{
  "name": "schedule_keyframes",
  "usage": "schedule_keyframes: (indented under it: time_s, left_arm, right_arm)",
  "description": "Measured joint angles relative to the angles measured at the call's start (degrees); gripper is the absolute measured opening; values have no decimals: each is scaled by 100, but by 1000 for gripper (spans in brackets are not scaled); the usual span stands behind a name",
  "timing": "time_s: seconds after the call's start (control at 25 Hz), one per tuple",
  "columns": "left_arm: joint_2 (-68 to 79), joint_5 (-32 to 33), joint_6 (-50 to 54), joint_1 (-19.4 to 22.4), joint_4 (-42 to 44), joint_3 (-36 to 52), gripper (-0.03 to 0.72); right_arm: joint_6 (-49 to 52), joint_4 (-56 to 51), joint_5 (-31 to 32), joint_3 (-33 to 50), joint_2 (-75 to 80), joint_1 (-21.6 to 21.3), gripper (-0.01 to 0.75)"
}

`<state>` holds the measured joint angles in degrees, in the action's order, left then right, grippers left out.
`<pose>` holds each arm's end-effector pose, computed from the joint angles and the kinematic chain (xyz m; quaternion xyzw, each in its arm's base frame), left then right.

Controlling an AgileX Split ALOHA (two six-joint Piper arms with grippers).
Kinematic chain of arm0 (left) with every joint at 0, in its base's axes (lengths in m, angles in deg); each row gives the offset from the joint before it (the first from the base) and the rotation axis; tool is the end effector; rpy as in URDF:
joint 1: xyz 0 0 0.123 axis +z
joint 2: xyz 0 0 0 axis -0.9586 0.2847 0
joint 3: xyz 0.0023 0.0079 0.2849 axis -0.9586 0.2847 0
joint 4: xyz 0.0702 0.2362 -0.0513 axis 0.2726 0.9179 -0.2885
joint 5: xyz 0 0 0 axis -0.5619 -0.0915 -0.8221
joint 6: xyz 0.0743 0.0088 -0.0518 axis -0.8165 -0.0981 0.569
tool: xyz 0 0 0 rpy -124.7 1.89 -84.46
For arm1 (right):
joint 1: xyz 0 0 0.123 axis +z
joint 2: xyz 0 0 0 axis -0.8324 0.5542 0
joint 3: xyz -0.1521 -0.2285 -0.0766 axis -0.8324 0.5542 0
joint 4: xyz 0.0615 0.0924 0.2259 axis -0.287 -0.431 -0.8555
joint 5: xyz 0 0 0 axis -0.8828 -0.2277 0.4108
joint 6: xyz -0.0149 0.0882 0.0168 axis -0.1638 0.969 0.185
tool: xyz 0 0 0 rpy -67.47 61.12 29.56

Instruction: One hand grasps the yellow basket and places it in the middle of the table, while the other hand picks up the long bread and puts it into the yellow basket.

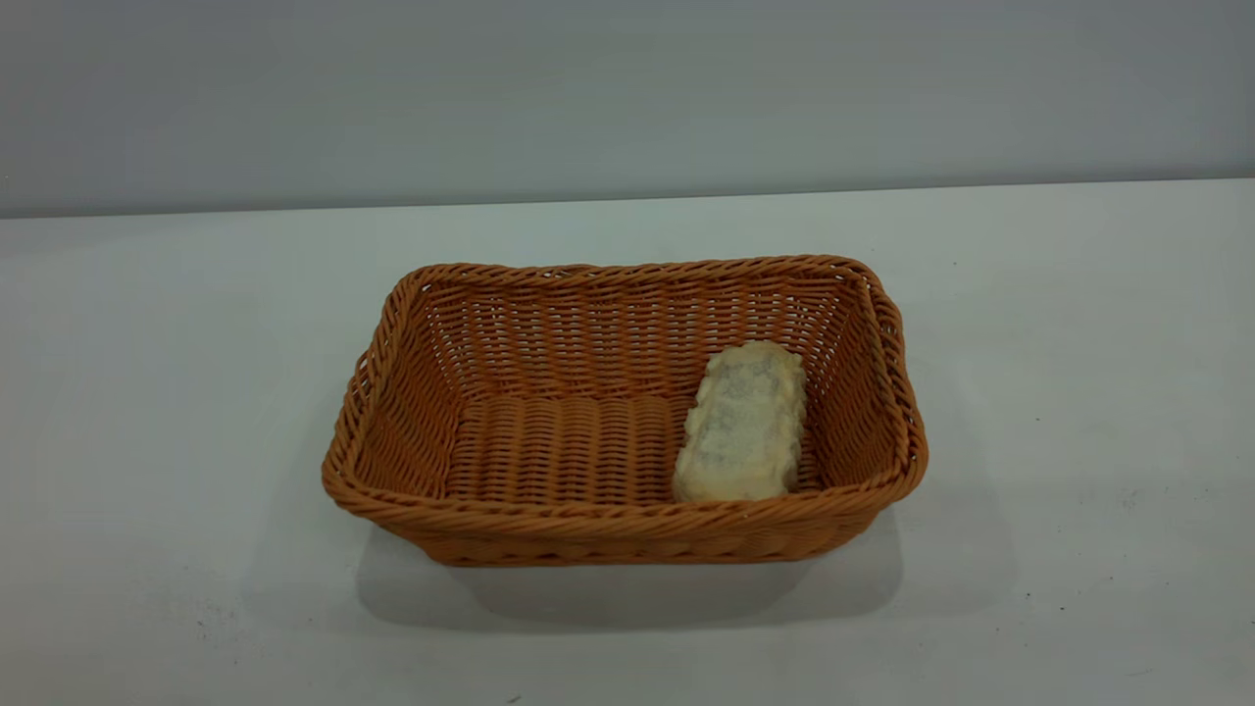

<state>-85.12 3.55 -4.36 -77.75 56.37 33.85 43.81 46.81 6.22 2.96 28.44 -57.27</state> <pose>-0.0110 -0.0032 0.2692 0.0952 0.8630 -0.0081 0.4960 0.0073 0.0080 0.2671 -0.0551 0.8916 0.0152 0.4492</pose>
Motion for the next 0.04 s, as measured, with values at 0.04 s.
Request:
schedule_keyframes:
  time_s: [0.04]
  left_arm:
    - [0, 0, 0, 0, 0, 0, 287]
  right_arm:
    - [0, 0, 0, 0, 0, 0, 301]
